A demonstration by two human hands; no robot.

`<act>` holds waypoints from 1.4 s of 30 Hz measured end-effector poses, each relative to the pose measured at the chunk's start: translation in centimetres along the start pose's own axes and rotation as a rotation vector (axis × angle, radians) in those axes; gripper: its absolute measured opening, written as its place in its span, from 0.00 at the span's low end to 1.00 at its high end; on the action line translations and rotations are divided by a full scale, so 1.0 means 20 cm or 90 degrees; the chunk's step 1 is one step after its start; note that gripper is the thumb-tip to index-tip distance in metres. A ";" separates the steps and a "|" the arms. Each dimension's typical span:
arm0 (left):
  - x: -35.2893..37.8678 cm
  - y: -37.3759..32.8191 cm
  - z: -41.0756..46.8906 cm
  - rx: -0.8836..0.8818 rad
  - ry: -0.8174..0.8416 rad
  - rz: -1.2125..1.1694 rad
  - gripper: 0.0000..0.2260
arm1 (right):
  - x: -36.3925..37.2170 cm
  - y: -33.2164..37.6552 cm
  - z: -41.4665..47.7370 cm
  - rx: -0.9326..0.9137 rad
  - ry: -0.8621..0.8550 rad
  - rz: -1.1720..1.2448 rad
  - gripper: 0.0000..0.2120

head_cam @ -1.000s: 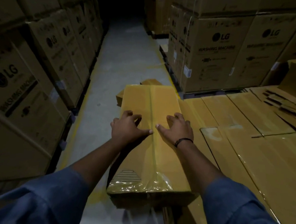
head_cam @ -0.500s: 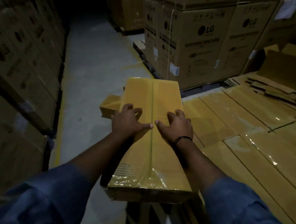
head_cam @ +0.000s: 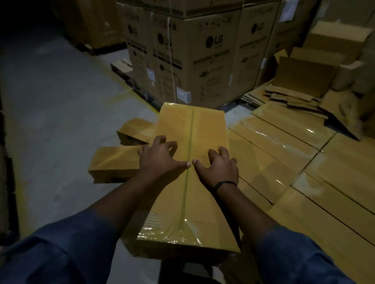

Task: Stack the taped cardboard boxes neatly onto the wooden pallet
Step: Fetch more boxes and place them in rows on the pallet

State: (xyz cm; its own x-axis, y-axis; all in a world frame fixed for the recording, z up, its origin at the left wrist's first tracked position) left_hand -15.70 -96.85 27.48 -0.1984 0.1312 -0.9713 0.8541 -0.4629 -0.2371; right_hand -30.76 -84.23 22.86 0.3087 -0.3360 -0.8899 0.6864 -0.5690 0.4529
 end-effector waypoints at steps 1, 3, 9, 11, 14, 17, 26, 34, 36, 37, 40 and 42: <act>0.01 0.00 0.09 0.015 0.008 0.005 0.44 | 0.03 0.01 0.06 0.014 -0.006 0.002 0.34; 0.02 0.01 0.27 0.043 0.027 0.015 0.43 | 0.08 0.04 0.20 0.037 -0.011 0.004 0.34; 0.04 0.03 0.82 0.116 0.068 0.018 0.43 | 0.21 0.13 0.64 0.120 -0.045 0.026 0.33; 0.03 0.01 1.00 0.149 0.083 0.030 0.44 | 0.22 0.16 0.77 0.153 -0.066 0.033 0.33; 0.03 -0.04 1.22 0.209 0.097 0.046 0.45 | 0.23 0.17 0.91 0.209 -0.082 0.028 0.34; 0.07 -0.10 1.41 0.264 0.115 0.035 0.45 | 0.24 0.16 1.02 0.257 -0.101 0.036 0.34; 0.33 -0.35 1.93 0.464 0.201 0.041 0.45 | 0.36 0.09 1.27 0.455 -0.185 -0.004 0.32; 0.44 -0.53 2.23 0.717 0.243 0.024 0.42 | 0.47 0.24 1.36 0.682 -0.313 -0.021 0.32; 0.47 -0.59 2.26 0.779 0.264 0.040 0.43 | 0.50 0.27 1.35 0.747 -0.325 -0.002 0.32; 0.48 -0.60 2.25 0.802 0.281 0.049 0.44 | 0.53 0.29 1.33 0.781 -0.331 -0.002 0.32; 0.48 -0.61 2.17 0.883 0.306 0.056 0.44 | 0.58 0.38 1.25 0.836 -0.379 0.004 0.32; 0.49 -0.63 2.13 0.947 0.309 0.082 0.43 | 0.61 0.43 1.19 0.877 -0.398 0.018 0.32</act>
State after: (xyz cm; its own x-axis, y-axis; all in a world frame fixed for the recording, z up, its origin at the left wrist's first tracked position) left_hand -48.87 -127.12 20.05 0.2526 0.1478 -0.9562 -0.4271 -0.8698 -0.2472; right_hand -36.72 -111.17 17.16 -0.2538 -0.4127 -0.8748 -0.5584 -0.6759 0.4809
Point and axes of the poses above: each hand's wrist, its own z-axis towards the middle knuckle, its own x-axis out of the palm, y = z × x, the point moved 2 cm from there along z, towards the middle knuckle, and after that the axes turned 3 degrees about -x, right-handed, at the moved point
